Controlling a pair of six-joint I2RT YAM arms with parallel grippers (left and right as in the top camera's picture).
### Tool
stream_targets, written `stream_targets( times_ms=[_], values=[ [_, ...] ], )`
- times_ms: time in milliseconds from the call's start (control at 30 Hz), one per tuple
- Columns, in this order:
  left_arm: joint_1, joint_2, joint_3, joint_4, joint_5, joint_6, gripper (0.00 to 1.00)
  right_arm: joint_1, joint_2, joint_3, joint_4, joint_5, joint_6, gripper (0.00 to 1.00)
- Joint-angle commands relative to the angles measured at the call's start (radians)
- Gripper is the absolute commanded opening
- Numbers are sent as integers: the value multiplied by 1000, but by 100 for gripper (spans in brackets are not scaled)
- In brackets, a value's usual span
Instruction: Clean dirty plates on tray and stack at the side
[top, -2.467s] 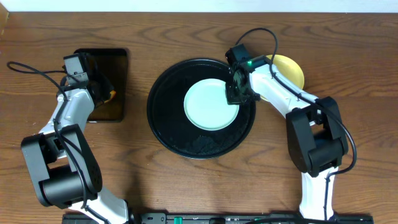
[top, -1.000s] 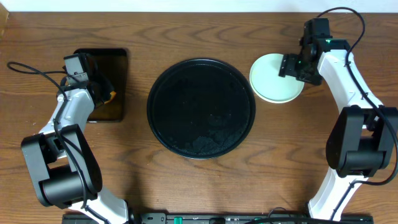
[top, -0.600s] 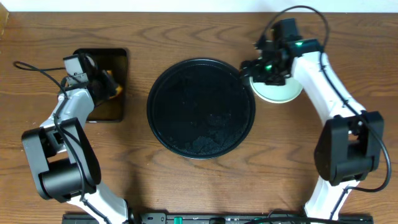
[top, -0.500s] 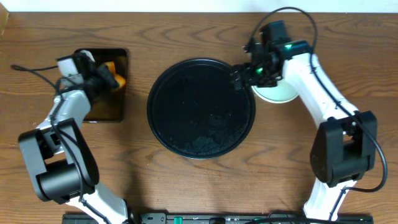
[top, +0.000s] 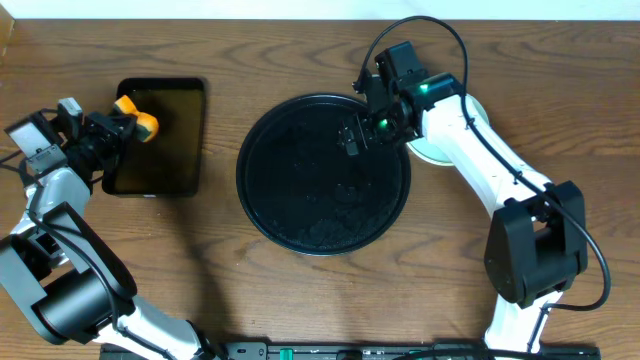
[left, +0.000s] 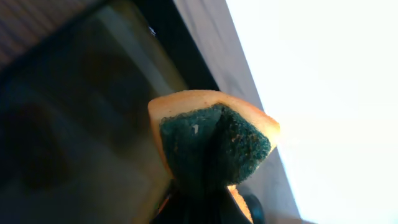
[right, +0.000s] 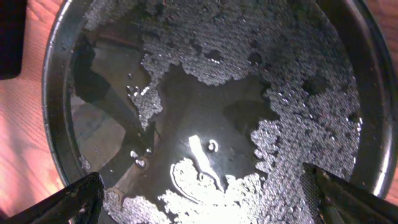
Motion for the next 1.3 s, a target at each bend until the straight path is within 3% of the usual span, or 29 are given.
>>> stream_targets(
  times_ms=[0, 133, 300, 567, 667, 767, 867, 1033, 1167, 1267],
  values=[
    [-5, -13, 3, -46, 81, -50, 7, 13, -24, -2, 3, 4, 5, 99],
    [-19, -13, 3, -44, 92, -1, 8, 20, -24, -5, -12, 4, 5, 99],
    [-20, -33, 3, 28, 373, -75, 7, 22, -24, -5, -34, 4, 5, 99],
    [-32, -238, 3, -14, 336, -11, 7, 22, -24, -5, -45, 4, 24, 99],
    [-64, -367, 3, -173, 151, 96, 7, 22, -24, -5, -44, 4, 24, 99],
    [-136, -496, 3, -377, -243, 205, 7, 22, -24, -5, -43, 5, 23, 99],
    [-240, -551, 3, -479, -557, 217, 7, 22, -24, -5, -37, 5, 23, 99],
    [-422, -508, 3, -480, -561, 218, 8, 22, -24, -5, -18, 4, 24, 99],
    [-507, -429, 3, -435, -801, 217, 8, 23, -24, -5, -56, 5, 17, 99],
    [-497, -361, 3, -385, -940, 217, 8, 23, -24, -5, -95, 19, -5, 99]
  ],
)
